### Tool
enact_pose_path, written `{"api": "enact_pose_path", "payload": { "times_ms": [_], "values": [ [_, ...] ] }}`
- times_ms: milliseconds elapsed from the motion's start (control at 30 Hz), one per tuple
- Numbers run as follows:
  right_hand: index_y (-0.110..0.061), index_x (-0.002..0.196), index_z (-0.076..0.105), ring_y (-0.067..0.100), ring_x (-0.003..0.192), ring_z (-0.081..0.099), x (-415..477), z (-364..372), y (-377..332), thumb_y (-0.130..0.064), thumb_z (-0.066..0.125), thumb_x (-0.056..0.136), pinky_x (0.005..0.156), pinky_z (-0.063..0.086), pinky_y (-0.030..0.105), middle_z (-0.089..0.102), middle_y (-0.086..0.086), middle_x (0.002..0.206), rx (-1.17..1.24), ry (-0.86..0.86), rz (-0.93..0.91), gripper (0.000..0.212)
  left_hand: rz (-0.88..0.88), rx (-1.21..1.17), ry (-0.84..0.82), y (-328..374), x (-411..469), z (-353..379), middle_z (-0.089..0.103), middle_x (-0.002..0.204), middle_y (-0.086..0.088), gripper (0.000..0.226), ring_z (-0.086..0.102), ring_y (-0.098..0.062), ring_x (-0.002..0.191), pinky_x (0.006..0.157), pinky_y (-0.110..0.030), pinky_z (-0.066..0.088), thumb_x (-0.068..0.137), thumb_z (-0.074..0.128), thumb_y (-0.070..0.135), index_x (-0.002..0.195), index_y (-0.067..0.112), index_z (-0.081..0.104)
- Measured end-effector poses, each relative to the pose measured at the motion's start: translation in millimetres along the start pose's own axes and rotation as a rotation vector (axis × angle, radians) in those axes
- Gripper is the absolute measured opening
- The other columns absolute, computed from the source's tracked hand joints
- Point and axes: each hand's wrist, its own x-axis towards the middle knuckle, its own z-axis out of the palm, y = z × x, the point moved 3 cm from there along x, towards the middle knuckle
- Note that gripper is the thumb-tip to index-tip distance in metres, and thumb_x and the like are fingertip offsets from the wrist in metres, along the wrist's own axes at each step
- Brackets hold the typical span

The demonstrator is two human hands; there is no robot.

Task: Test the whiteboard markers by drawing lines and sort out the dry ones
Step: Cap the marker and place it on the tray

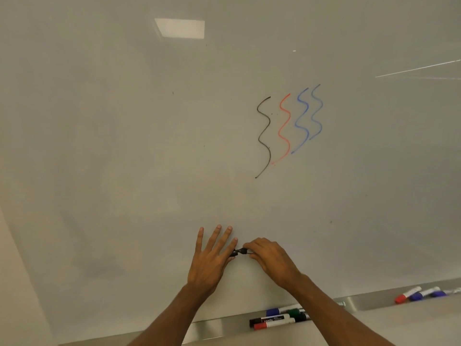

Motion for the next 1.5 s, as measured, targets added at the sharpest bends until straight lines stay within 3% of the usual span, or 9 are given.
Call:
{"api": "enact_pose_path", "payload": {
  "times_ms": [133,333,633,967,1100,1267,1333,1433,1500],
  "values": [
    [-0.021,0.106,0.067,0.016,0.079,0.065,-7.4,7.7,-10.4,-0.014,0.074,0.078,0.061,0.052,0.03,0.069,-0.001,0.093,-0.02,-0.018,0.002,0.03,0.002,-0.029,-0.065,11.7,-0.4,-0.3,0.056,0.139,-0.009,0.058,0.05,-0.032,0.13,0.106,-0.063,0.022,0.075,0.082,0.033,0.128,0.018,0.064],
    [-0.012,0.109,0.069,0.022,0.091,0.064,-22.6,23.8,-14.3,-0.009,0.064,0.087,0.079,0.052,0.034,0.07,0.007,0.101,0.124,-0.04,0.165,0.023,-0.056,-0.141,-0.194,26.9,-10.9,1.3,0.074,0.086,0.007,0.054,0.07,-0.016,0.089,0.091,-0.044,0.028,0.051,0.096,0.026,0.1,0.023,0.073],
    [-0.013,0.11,0.07,0.023,0.095,0.061,-49.1,52.0,-22.2,-0.008,0.06,0.09,0.077,0.04,0.022,0.069,0.008,0.102,0.159,-0.137,0.346,0.022,0.021,-0.201,-0.26,39.4,-30.5,9.0,0.07,0.072,0.013,0.03,0.066,-0.01,0.067,0.075,-0.036,0.022,0.064,0.09,0.026,0.086,0.027,0.07],
    [-0.015,0.119,0.065,0.021,0.101,0.058,-80.6,54.2,-19.8,-0.009,0.055,0.094,0.083,0.042,0.023,0.065,0.01,0.111,0.167,-0.247,0.48,0.028,0.079,-0.267,-0.32,66.4,-40.7,30.1,0.07,0.075,0.01,0.032,0.065,-0.014,0.066,0.072,-0.036,0.02,0.068,0.089,0.022,0.092,0.024,0.068],
    [-0.013,0.118,0.064,0.022,0.098,0.06,-94.9,51.4,-8.1,-0.012,0.055,0.094,0.081,0.045,0.026,0.065,0.01,0.112,0.109,-0.397,0.524,0.025,0.125,-0.284,-0.418,89.0,-42.3,43.8,0.071,0.077,0.005,0.051,0.065,-0.018,0.065,0.074,-0.036,0.022,0.05,0.097,0.023,0.093,0.021,0.068],
    [-0.014,0.12,0.063,0.024,0.104,0.06,-141.7,39.6,17.1,-0.013,0.056,0.094,0.091,0.048,0.035,0.065,0.01,0.116,0.033,-0.369,0.566,0.027,0.231,-0.318,-0.505,135.4,-34.0,68.5,0.069,0.079,0.005,0.069,0.065,-0.018,0.069,0.075,-0.038,0.023,0.039,0.098,0.017,0.098,0.021,0.061],
    [-0.017,0.124,0.061,0.022,0.109,0.058,-163.4,35.8,33.8,-0.017,0.057,0.094,0.097,0.045,0.033,0.064,0.007,0.12,-0.015,-0.355,0.6,0.03,0.259,-0.34,-0.55,161.3,-24.6,75.5,0.07,0.086,0.006,0.058,0.065,-0.016,0.076,0.075,-0.037,0.024,0.057,0.093,0.019,0.103,0.023,0.057],
    [-0.019,0.119,0.065,0.02,0.108,0.059,-194.3,26.5,64.0,-0.018,0.061,0.092,0.095,0.046,0.032,0.066,0.005,0.116,-0.062,-0.295,0.606,0.027,0.247,-0.415,-0.624,206.7,-8.3,86.5,0.063,0.119,0.002,0.026,0.056,-0.02,0.109,0.09,-0.04,0.023,0.1,0.051,0.023,0.126,0.024,0.05],
    [-0.018,0.11,0.069,0.02,0.1,0.064,-214.1,19.4,88.4,-0.013,0.067,0.086,0.088,0.052,0.032,0.07,0.005,0.107,-0.09,-0.291,0.615,0.025,0.226,-0.444,-0.632,237.3,8.1,92.5,0.058,0.129,0.001,0.029,0.05,-0.021,0.117,0.097,-0.04,0.023,0.106,0.034,0.03,0.132,0.024,0.044]
  ]
}}
